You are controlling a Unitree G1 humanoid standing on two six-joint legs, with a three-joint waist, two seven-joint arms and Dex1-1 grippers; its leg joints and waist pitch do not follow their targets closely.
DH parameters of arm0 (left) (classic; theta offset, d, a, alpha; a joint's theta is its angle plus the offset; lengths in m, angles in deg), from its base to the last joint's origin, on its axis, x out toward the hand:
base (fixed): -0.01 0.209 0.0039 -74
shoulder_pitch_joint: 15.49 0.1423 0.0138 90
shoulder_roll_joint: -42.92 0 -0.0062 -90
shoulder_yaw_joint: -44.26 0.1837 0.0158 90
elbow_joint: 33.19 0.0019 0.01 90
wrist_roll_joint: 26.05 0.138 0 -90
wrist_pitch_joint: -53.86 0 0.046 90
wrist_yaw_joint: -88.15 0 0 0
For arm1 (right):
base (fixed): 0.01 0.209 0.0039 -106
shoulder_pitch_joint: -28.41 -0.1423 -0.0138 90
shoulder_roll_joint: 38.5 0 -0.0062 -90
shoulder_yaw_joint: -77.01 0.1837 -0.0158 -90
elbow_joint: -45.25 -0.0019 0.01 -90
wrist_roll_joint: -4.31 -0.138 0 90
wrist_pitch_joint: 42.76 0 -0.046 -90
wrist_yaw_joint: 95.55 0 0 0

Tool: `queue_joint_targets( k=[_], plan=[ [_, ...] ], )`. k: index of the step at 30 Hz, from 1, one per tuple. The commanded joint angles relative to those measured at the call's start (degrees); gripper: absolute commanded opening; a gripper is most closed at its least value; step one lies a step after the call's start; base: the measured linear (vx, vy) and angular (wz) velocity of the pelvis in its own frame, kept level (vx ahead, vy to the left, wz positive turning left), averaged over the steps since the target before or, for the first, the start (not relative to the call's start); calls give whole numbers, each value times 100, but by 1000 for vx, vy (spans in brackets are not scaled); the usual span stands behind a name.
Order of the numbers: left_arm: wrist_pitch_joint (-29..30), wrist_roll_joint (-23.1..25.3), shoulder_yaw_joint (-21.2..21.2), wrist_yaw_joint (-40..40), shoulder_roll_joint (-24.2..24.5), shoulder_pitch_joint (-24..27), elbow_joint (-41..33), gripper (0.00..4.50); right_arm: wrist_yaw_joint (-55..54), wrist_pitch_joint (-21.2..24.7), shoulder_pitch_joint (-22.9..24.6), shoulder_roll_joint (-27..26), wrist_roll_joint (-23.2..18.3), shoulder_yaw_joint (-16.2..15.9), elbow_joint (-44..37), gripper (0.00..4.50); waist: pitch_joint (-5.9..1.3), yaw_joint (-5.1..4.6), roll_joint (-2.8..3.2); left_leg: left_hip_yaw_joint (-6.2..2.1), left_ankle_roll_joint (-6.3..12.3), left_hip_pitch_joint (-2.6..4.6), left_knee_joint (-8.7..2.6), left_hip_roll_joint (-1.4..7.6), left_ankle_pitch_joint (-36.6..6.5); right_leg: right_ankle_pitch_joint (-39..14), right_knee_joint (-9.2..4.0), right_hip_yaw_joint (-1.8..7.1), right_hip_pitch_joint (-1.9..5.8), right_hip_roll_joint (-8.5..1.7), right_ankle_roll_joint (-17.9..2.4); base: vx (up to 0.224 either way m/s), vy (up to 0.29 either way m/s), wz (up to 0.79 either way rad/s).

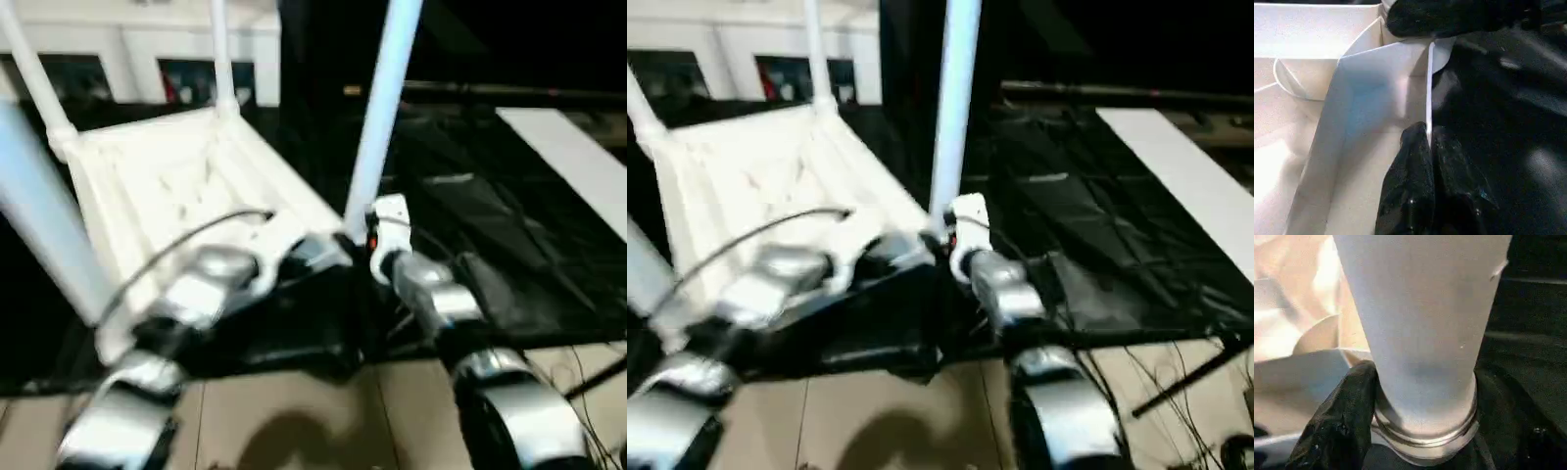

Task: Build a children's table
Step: Rotate leg to tighten

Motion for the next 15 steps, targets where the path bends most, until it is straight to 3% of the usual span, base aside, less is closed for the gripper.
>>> queue_joint_targets(
  k=[1, 5, 6, 7, 8, 10, 11, 15],
  plan=[
    [2, 163, 154, 413, -146, -20, 401, 0, -30, 13, -37, -222, 45, -131, 201, 260, -316, 11, 59, 64, -93, 49, -355, -75, -1733, -1893, -526, 207, 179, -258, -843, 0, 0, 0],
    [-139, 256, 222, 252, -65, 12, 390, 0, 366, -322, -84, -196, 11, -69, 175, 260, -325, 52, 50, 54, -58, 0, -368, -64, -1604, -1795, -500, 203, 219, -277, -812, 0, 0, 0],
    [-164, 277, 219, 212, -31, 24, 391, 0, 525, -462, -100, -178, -12, -34, 144, 316, -323, 55, 35, 57, -53, 0, -368, -65, -1606, -1810, -504, 201, 218, -273, -809, 0, 0, 0],
    [-207, 286, 216, 154, 20, 46, 372, 0, 736, -559, -107, -130, -53, -6, 87, 330, -325, 62, 42, 59, -45, 9, -363, -64, -1628, -1849, -506, 205, 214, -279, -809, 0, 0, 0],
    [-222, 287, 220, 96, 66, 65, 340, 0, 810, -630, -110, -82, -61, 11, 37, 330, -329, 69, 6, 61, -15, 1, -363, -62, -1601, -1848, -506, 203, 222, -278, -808, 0, 0, 0],
    [-251, 287, 230, -33, 163, 107, 265, 0, 954, -780, -115, 26, -77, 46, -73, 351, -331, 85, 29, 59, 12, -10, -362, -54, -1553, -1778, -495, 208, 224, -294, -830, 0, 0, 0],
    [-235, 252, 221, -142, 228, 142, 202, 0, 1131, -807, -118, 120, -68, 10, -154, 366, -325, 61, 18, 49, 21, -63, -377, -60, -1459, -1740, -479, 191, 263, -286, -830, 0, 0, 0],
    [-287, 156, 185, -369, 363, 195, 136, 0, 1700, -719, -96, 369, -79, -135, -354, 384, -324, 54, 22, 60, 68, -31, -365, -53, -1405, -1678, -483, 200, 243, -286, -913, 0, 0, 0]
  ],
)
